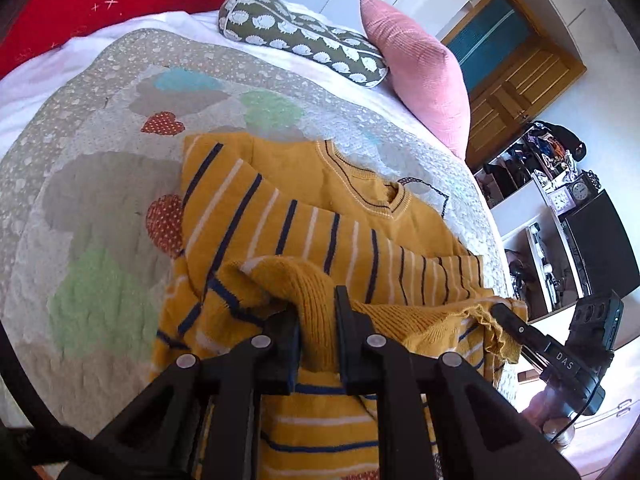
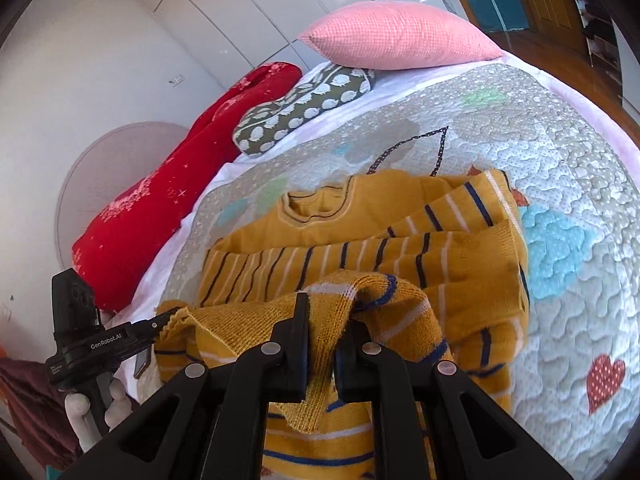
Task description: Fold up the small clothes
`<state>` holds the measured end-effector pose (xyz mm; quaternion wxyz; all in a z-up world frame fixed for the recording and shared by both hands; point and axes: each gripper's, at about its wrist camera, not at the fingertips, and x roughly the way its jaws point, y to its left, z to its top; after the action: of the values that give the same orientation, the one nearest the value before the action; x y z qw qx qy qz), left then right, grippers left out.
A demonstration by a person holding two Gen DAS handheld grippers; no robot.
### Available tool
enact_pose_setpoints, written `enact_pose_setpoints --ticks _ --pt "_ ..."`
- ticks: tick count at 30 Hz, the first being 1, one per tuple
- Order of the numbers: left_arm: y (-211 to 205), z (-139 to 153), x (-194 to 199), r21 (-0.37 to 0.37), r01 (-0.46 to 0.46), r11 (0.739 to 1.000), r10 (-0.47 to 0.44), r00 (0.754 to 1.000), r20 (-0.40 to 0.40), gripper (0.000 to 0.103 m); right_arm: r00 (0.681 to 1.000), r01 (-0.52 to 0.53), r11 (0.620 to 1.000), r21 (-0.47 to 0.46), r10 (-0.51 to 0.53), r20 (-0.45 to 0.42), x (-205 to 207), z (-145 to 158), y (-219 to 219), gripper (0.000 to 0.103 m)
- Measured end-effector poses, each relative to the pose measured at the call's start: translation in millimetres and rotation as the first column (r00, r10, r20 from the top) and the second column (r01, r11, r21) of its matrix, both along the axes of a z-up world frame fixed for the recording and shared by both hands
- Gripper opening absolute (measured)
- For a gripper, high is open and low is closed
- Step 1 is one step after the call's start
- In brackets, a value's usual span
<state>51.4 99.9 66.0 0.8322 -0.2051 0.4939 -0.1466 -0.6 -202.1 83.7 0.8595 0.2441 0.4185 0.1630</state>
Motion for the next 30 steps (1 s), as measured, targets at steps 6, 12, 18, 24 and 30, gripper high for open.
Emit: enact_pose_setpoints --ticks 6,12,18,24,30 --pt "12.9 -16.5 36.0 -0.164 -0.024 0.986 0.015 0.998 -0.058 0.034 0.988 0.127 0.988 0.091 -0.118 -0.101 49.5 -42.3 -18.5 0.028" --pt "32.1 9.8 31.0 -0.191 -0.019 0.981 0.023 1.000 0.020 0.057 0.978 0.208 0.969 0.136 -0.204 -0.046 57.1 -33.4 -34.8 0.061" --pt "42.1 1.8 -4.4 0.059 -0.003 0.998 0.002 1.000 0.014 0.063 0.996 0.055 0.998 -0.004 -0.054 0.067 27.8 0.5 -11.7 0.060" --pt "22.3 -32.3 -22.1 0.306 0.069 0.950 -0.059 0.997 -0.041 0.055 0.988 -0.139 0.983 -0.116 0.146 0.052 1.4 -15.7 33.5 0.051" --pt "50.5 -30.6 -13.5 0.373 -0.067 0.925 0.084 0.996 -0.029 0.035 0.999 0.030 0.940 -0.339 -0.034 -0.006 30.2 -48.4 9.0 0.024"
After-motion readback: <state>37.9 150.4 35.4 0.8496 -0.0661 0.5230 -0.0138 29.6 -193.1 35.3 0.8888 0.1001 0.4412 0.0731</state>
